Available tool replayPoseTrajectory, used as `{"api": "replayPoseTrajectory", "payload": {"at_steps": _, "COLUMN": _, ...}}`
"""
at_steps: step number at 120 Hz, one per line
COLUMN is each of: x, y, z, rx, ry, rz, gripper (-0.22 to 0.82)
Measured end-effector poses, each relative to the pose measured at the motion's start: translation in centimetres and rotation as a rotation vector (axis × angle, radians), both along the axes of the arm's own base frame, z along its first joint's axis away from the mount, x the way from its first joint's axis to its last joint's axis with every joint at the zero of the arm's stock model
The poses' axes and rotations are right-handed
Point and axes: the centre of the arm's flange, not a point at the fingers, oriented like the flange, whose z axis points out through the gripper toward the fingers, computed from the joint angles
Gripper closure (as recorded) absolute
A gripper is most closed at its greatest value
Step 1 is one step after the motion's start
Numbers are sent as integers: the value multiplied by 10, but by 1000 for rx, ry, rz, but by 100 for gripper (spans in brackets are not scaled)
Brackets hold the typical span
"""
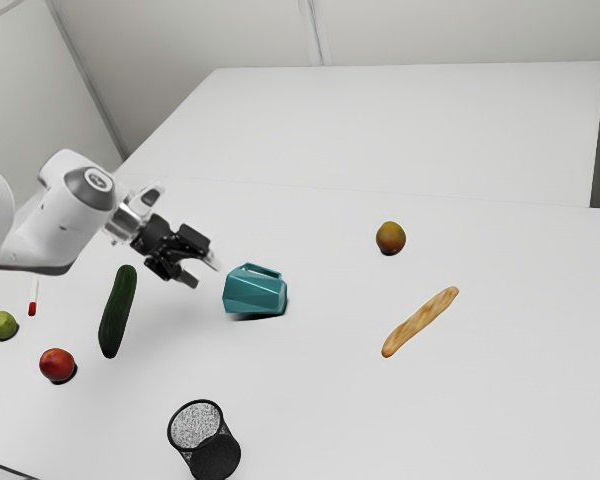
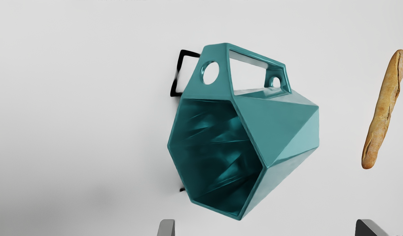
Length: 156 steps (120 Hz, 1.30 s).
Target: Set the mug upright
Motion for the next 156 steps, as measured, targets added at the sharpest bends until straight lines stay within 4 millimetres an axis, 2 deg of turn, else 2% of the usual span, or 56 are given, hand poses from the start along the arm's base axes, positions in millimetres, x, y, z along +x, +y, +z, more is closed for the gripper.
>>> {"api": "replayPoseTrajectory", "payload": {"at_steps": 10, "x": 5, "y": 6, "z": -11, "rx": -4, "ry": -26, "rz": -35, "gripper": 0}}
{"api": "replayPoseTrajectory", "payload": {"at_steps": 38, "x": 15, "y": 5, "z": -21, "rx": -17, "ry": -113, "rz": -122, "gripper": 0}}
{"api": "replayPoseTrajectory", "payload": {"at_steps": 61, "x": 18, "y": -7, "z": -34, "rx": -72, "ry": -124, "rz": -168, "gripper": 0}}
{"api": "replayPoseTrajectory", "payload": {"at_steps": 93, "x": 17, "y": -24, "z": -41, "rx": -193, "ry": -138, "rz": -183, "gripper": 1}}
{"api": "replayPoseTrajectory", "payload": {"at_steps": 109, "x": 16, "y": -35, "z": -54, "rx": -246, "ry": -127, "rz": -191, "gripper": 11}}
{"api": "replayPoseTrajectory", "payload": {"at_steps": 120, "x": 17, "y": -40, "z": -59, "rx": -267, "ry": -127, "rz": -196, "gripper": 26}}
{"api": "replayPoseTrajectory", "payload": {"at_steps": 136, "x": 18, "y": -48, "z": -54, "rx": -280, "ry": -144, "rz": -213, "gripper": 50}}
{"api": "replayPoseTrajectory", "payload": {"at_steps": 156, "x": 18, "y": -50, "z": -44, "rx": -280, "ry": -167, "rz": -232, "gripper": 67}}
